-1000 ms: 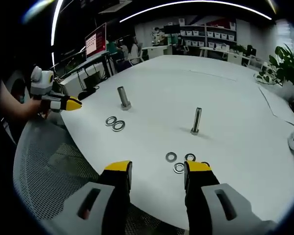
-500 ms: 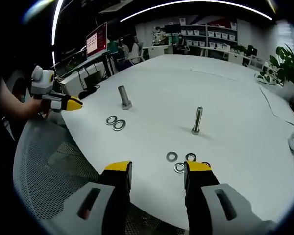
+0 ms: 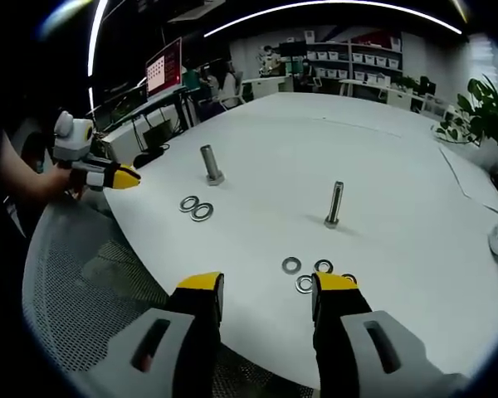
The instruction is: Place the washer onto the threaded stud by aligning its center hole with the stud, sliding it down to the base, and recovering from edge contact or off-axis alignment until the washer reaches the visible bottom stop.
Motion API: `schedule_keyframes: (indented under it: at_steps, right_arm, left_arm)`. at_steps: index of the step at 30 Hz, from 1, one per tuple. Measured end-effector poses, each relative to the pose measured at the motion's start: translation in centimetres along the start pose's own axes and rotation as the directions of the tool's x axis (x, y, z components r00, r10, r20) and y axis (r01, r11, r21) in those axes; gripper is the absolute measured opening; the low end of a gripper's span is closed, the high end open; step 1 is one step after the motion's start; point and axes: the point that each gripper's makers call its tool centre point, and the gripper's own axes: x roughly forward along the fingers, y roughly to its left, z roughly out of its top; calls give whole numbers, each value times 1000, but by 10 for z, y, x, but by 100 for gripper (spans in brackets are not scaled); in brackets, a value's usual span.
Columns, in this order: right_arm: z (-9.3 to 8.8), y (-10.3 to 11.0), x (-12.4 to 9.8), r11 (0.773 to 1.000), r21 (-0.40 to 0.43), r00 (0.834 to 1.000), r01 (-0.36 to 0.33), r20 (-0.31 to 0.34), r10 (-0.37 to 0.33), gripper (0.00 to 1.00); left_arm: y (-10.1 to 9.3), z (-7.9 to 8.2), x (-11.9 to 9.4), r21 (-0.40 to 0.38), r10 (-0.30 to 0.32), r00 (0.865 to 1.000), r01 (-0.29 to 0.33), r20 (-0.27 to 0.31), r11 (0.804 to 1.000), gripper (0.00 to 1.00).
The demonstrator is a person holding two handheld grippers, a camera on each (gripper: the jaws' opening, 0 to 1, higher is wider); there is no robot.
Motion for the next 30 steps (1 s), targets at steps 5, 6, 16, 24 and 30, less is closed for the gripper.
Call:
schedule_keyframes:
  at_steps: [5, 6, 16, 24, 30]
  right_arm:
    - [1, 0, -1, 1000, 5, 1000, 2, 5, -2, 45]
    - [1, 0, -1, 1000, 7, 1000, 3, 8, -3, 45]
    - [5, -1, -3, 1000, 4, 1000, 11, 24, -11, 45]
    - [5, 2, -2, 1000, -8, 1000, 3, 19, -2, 46]
    - [4, 0, -3, 1000, 0, 1000, 5, 17, -5, 46]
  left_arm:
    - [-1, 0, -1, 5, -1, 1000, 1, 1, 1000, 17]
    - [0, 0, -1, 7, 0, 1000, 0, 1, 1000, 17]
    - [-3, -8, -1, 17, -12, 999, 13, -45, 1000, 17]
    - [-6, -9, 0, 28, -22, 998, 24, -53, 999, 17]
    - [-13, -12, 1, 51, -49, 996, 53, -76, 997, 17]
